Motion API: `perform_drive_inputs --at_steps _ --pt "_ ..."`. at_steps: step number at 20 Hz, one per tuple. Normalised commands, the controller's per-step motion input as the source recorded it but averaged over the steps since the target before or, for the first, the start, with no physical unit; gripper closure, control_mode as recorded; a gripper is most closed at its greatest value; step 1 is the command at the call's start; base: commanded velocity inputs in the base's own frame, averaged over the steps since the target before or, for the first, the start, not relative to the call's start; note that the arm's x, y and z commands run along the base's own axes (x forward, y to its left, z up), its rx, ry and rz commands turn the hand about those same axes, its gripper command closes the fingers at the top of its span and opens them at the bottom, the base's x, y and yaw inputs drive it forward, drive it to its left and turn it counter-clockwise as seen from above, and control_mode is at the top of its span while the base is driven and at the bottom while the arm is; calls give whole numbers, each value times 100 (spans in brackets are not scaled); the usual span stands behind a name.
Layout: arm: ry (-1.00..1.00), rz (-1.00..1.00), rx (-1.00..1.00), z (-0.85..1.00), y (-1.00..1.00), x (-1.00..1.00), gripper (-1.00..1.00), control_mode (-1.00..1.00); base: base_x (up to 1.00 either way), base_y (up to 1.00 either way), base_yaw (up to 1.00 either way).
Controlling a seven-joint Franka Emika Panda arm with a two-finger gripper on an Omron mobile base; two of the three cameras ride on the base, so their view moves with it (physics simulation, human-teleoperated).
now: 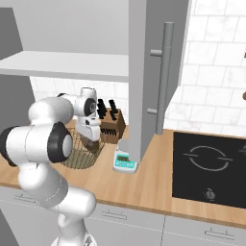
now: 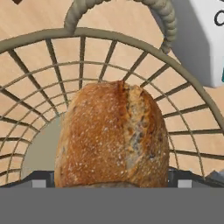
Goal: Open the cabinet, pick up the bread from the cabinet and place it in the basket. Then move the basket to the dining counter.
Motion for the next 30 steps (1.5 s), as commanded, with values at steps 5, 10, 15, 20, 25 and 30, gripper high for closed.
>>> perform_drive_inputs --at_steps 5,10,15,20,25,30 --pt "-6 -15 3 17 -10 20 -100 -100 0 0 0" --pt "-20 -6 0 1 0 12 -100 -100 0 0 0" --pt "-4 -5 7 0 12 -54 -100 -100 0 0 0" --pt "0 -11 1 3 52 -84 -100 -100 0 0 0" --pt "3 -1 0 20 47 -37 -100 -100 0 0 0" --pt "0 -2 -1 2 12 -1 -100 -100 0 0 0"
